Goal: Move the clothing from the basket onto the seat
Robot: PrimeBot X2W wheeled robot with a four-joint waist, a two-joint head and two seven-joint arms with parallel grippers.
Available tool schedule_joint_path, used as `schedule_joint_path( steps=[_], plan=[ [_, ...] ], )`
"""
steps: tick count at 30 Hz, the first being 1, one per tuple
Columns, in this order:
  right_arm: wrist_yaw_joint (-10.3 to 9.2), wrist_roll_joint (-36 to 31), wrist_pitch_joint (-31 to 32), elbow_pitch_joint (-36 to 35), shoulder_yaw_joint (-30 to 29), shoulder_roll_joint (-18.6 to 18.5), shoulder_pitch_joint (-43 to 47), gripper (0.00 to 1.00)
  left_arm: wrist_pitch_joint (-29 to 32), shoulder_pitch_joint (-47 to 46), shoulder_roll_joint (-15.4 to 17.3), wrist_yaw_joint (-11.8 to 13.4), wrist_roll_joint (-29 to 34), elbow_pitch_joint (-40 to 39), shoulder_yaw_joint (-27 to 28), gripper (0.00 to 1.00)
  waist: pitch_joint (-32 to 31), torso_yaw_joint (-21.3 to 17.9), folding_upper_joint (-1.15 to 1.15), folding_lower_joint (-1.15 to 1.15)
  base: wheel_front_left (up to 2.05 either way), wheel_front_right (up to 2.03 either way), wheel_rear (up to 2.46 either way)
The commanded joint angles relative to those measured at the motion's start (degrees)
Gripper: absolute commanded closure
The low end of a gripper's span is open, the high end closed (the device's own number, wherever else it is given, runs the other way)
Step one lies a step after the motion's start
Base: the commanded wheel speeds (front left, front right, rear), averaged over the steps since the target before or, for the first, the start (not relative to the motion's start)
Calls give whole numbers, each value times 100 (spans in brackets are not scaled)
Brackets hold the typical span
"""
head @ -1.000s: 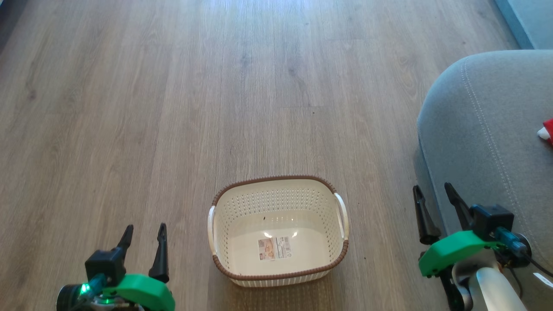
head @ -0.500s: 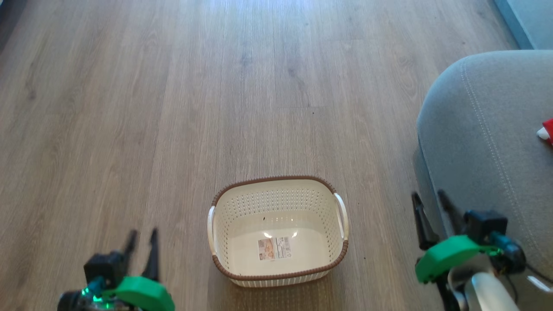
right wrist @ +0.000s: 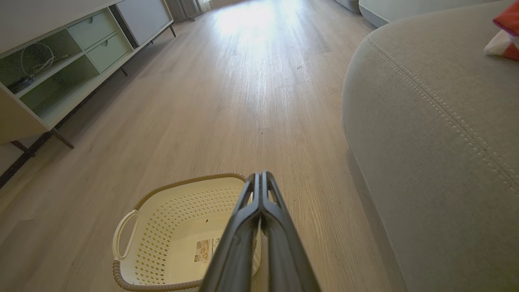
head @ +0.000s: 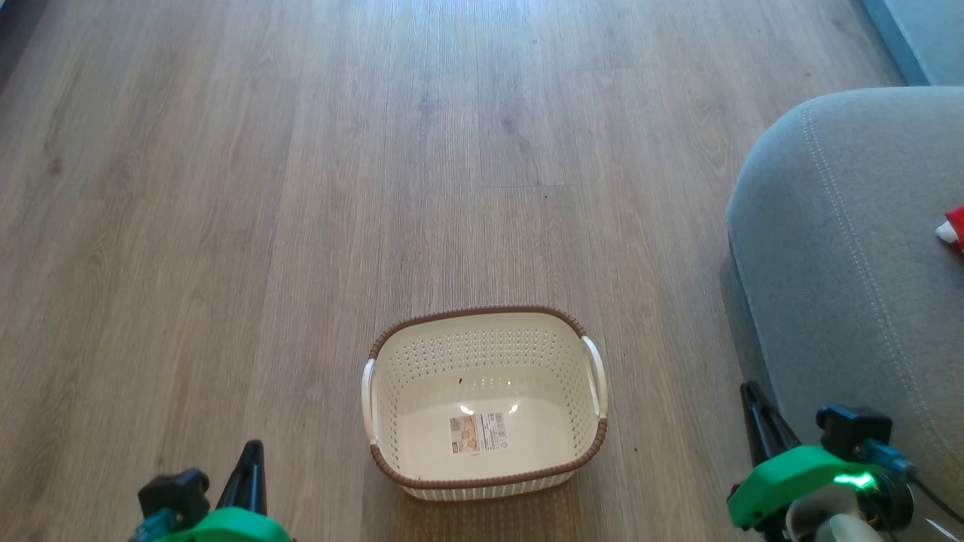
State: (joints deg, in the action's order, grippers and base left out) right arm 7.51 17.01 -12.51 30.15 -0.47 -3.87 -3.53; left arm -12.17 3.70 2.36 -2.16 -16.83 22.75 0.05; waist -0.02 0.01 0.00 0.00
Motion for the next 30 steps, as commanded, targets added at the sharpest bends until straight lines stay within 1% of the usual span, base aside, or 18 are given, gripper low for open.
schedule_joint_path(
  steps=[1,2,11,30],
  plan=[
    [0,177,50,-226,-43,3,-247,100,38,-240,26,-26,-168,-217,65,100,1,0,0,0,0,0,0],
    [0,177,50,-226,-43,3,-247,100,38,-240,26,-26,-168,-217,65,100,1,0,0,0,0,0,0],
    [0,836,209,-358,-87,11,-242,100,193,-299,29,-72,-829,-284,109,100,3,0,0,0,0,0,0],
    [-1,2017,506,-581,-177,27,-245,100,488,-419,33,-153,-2014,-389,203,100,6,0,0,0,0,0,0]
  ],
)
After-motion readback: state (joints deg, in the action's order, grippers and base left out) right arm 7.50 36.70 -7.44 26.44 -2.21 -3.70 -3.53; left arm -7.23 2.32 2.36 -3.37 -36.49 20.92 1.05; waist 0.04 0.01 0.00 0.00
